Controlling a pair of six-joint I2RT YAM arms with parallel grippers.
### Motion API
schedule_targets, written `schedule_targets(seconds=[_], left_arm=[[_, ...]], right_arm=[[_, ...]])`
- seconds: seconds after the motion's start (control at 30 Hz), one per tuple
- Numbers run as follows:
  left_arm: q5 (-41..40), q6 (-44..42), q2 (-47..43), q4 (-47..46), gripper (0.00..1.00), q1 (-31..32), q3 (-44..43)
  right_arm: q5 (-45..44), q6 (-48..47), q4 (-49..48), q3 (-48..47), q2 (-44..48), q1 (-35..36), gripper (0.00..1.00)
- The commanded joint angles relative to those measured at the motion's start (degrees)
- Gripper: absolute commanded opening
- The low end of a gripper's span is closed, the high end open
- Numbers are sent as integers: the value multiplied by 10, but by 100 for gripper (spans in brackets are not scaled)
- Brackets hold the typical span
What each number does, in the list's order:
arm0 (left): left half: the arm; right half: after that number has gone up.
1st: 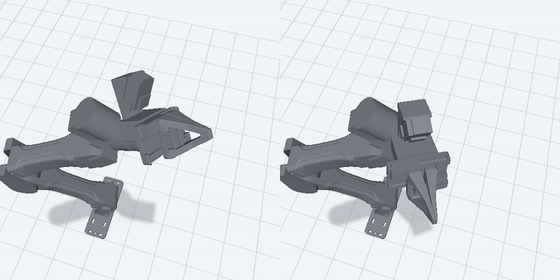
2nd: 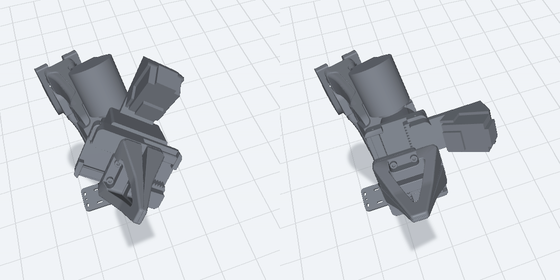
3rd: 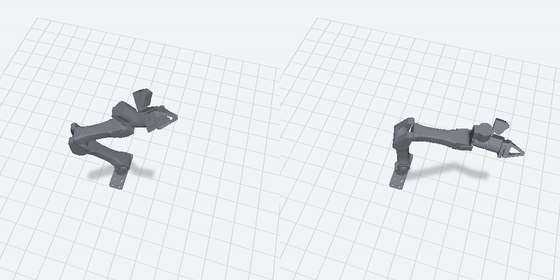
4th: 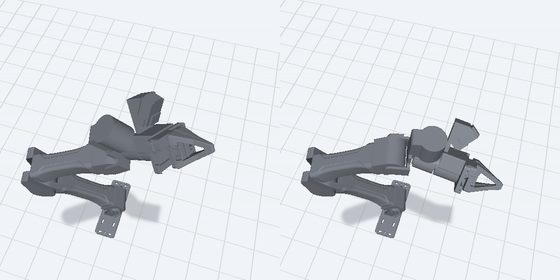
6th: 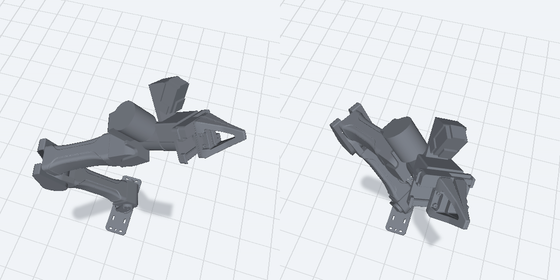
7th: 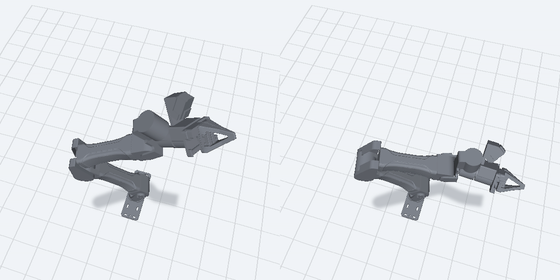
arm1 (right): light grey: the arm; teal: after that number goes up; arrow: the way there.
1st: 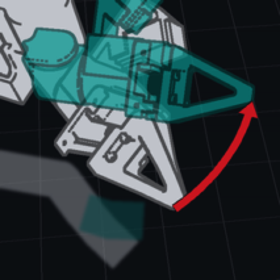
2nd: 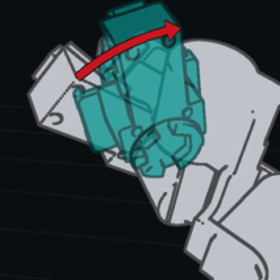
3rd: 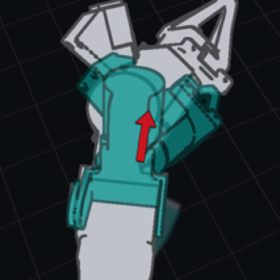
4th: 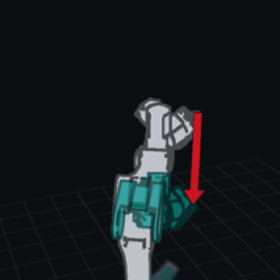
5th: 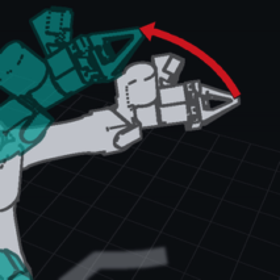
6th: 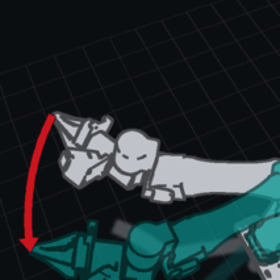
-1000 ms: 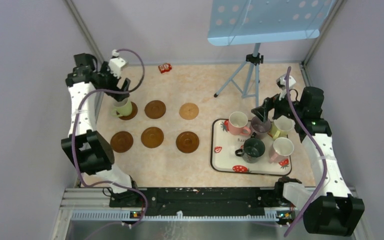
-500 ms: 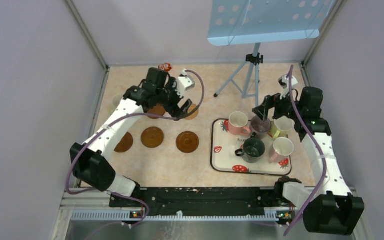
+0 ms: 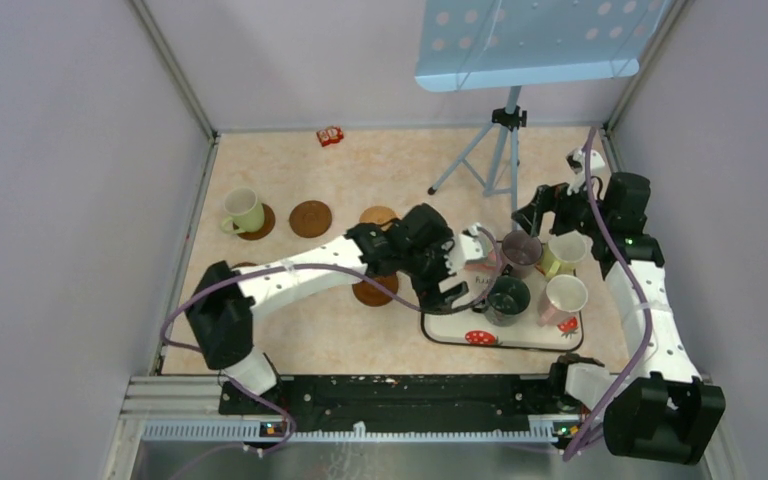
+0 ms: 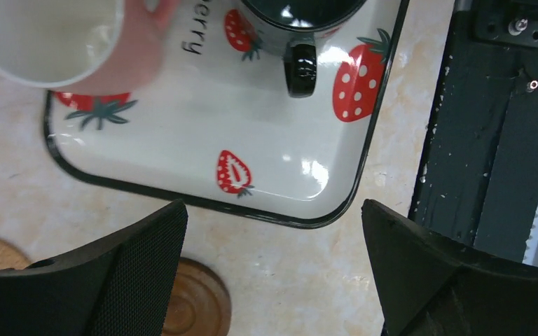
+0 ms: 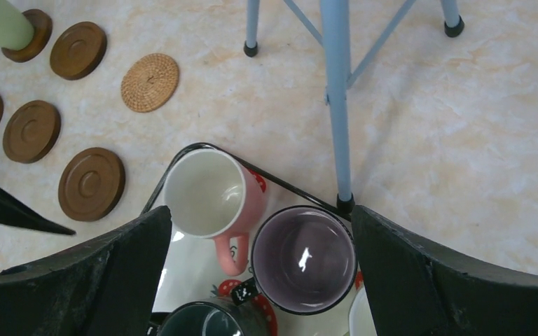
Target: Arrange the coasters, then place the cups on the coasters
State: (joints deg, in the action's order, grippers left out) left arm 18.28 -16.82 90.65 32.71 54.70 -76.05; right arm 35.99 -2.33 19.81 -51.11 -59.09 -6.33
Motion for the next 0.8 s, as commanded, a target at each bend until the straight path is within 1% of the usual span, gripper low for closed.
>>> schedule_targets(seconds=[0.0,0.1,0.33,0.43,0.6,0.77], left_arm=[[-27,51,72,-49,99,39,-15],[-45,70,130,-31,98,65,-61],[-54,89,205,-37,84,89,-114],[-50,94,224,-36,79,94,-135],[-37,99,238,-60,69,97,-145],[-31,100,268,-46,58,97,-172]], right_arm=[[-5,6,-4,-30,-10,-23,97],[-1,7,-4,-31,-10,-31,97],[12,3,-4,-29,-5,-41,97],[21,3,-3,-33,-7,-42,97],[24,1,0,-34,-4,-43,97],[18,1,0,-36,-2,-43,97]])
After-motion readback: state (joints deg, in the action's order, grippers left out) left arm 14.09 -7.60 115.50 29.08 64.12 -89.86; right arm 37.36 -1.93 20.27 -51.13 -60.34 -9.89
